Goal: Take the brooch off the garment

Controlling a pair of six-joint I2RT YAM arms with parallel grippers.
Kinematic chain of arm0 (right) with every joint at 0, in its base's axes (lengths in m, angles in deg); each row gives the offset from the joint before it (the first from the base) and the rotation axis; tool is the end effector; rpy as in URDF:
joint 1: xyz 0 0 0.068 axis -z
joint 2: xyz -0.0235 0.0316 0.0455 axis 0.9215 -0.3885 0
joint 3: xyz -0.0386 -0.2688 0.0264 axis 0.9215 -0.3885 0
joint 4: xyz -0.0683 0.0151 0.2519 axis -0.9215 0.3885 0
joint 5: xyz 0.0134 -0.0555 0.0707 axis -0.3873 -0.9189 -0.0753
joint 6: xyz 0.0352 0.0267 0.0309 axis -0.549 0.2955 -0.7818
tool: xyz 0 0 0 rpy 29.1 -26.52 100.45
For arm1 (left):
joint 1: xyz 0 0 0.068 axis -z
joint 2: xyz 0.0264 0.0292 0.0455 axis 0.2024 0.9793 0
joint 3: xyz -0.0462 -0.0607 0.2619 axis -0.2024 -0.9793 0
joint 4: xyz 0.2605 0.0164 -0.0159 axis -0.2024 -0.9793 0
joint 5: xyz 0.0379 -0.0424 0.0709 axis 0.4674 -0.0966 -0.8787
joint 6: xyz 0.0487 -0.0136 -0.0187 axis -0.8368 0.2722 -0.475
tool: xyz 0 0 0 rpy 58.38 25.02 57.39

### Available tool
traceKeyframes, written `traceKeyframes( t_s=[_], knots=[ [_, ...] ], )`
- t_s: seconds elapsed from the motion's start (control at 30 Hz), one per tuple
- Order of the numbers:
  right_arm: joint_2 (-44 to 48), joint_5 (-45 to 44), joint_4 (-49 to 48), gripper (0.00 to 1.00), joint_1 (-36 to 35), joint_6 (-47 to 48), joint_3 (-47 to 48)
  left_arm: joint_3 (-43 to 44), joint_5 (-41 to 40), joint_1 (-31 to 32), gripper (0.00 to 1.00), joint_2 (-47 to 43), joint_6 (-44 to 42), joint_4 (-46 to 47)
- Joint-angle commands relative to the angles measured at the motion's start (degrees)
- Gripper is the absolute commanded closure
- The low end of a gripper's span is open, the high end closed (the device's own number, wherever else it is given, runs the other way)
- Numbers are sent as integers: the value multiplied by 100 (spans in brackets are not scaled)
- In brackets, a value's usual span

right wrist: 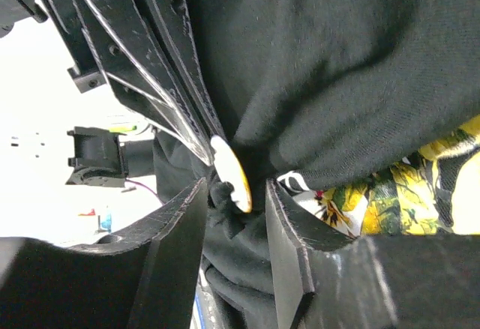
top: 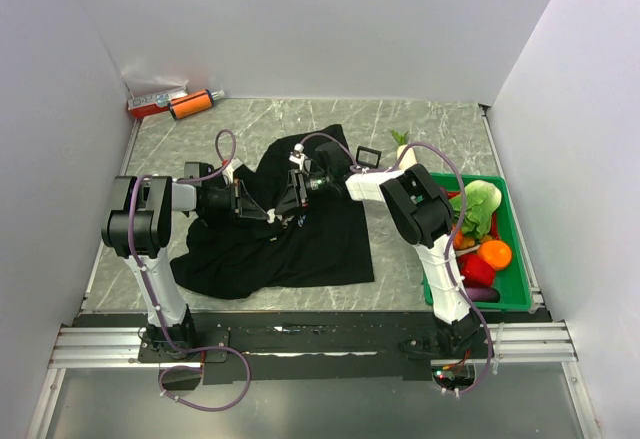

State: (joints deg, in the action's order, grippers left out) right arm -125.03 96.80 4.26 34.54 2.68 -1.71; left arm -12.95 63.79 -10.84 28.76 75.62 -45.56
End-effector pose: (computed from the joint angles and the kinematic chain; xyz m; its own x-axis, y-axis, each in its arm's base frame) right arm 0.3847 0.2820 0.1176 -0.9121 -0.2169 -0.3477 -0.3961 0.2486 0.8839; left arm 0.3388 -0.0382 0.1056 -0.9623 -0.0911 -0.2561 0.2129 0.3333 -0.9185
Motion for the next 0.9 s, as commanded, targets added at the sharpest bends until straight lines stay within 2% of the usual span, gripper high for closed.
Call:
traceKeyframes(
  t_s=[0.0, 0.37, 0.47, 0.57, 0.67, 0.77, 0.87],
  knots=[
    [-123, 19, 57, 59, -27, 114, 280, 84, 218, 4, 99, 82, -374, -286],
    [-167, 168, 66, 62, -89, 237, 324, 163, 244, -23, 99, 126, -392, -383],
    [-167, 273, 13, 55, -115, 272, 359, 181, 253, -14, 99, 135, -401, -383],
    [-237, 379, 144, 53, -141, 360, 499, 181, 288, -14, 99, 161, -339, -339],
    [-299, 414, 206, 55, -159, 386, 579, 216, 306, -23, 99, 170, -313, -331],
    [-369, 467, 250, 64, -177, 395, 667, 224, 315, -23, 99, 161, -295, -330],
    [-378, 528, 180, 64, -194, 386, 667, 224, 306, -31, 99, 161, -278, -331]
  ],
)
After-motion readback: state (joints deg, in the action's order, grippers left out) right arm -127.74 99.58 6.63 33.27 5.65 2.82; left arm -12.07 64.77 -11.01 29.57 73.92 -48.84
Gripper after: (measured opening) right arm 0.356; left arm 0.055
